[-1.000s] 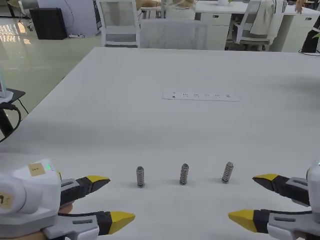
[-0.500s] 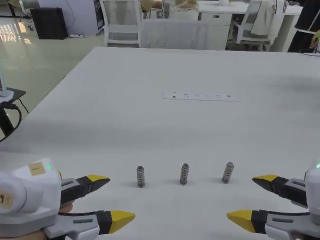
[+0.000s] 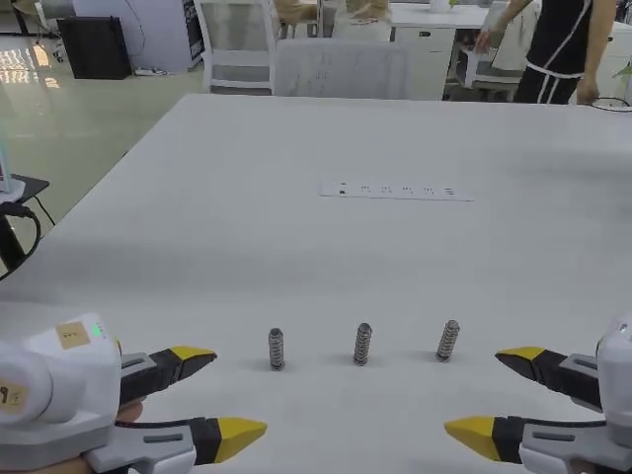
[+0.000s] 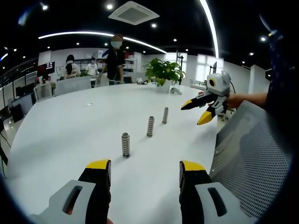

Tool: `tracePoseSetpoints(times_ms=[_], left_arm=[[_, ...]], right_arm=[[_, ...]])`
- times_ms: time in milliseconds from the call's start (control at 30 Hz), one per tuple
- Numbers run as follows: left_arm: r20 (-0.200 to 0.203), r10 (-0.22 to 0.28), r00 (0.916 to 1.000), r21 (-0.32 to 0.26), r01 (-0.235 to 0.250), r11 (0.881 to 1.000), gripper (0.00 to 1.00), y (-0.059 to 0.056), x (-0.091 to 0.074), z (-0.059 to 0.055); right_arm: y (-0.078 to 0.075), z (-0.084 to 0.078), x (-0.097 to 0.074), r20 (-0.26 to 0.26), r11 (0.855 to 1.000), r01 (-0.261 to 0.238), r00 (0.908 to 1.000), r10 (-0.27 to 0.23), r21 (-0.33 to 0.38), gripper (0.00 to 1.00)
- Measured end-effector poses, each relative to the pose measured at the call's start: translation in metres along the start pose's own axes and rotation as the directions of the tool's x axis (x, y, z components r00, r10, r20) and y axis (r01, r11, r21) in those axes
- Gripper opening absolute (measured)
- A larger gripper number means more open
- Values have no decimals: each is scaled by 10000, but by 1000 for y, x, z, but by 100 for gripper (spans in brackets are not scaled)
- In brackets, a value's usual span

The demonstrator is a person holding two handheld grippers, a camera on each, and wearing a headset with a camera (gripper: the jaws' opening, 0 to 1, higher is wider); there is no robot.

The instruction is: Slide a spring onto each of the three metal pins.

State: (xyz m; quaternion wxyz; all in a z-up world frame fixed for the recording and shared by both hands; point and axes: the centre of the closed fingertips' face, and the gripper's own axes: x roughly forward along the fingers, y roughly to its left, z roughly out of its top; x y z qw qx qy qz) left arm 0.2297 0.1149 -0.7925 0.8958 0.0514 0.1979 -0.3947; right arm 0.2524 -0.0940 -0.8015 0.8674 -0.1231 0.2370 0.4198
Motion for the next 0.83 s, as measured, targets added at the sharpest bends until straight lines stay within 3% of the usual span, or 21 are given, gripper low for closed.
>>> tracePoseSetpoints(times_ms=[833], left_arm=[[-91,-74,9999,43,74,10000,54,0,2,-2]], right_arm=[[-1,-3,2,-254,9998,71,9996,-76,-200,63]])
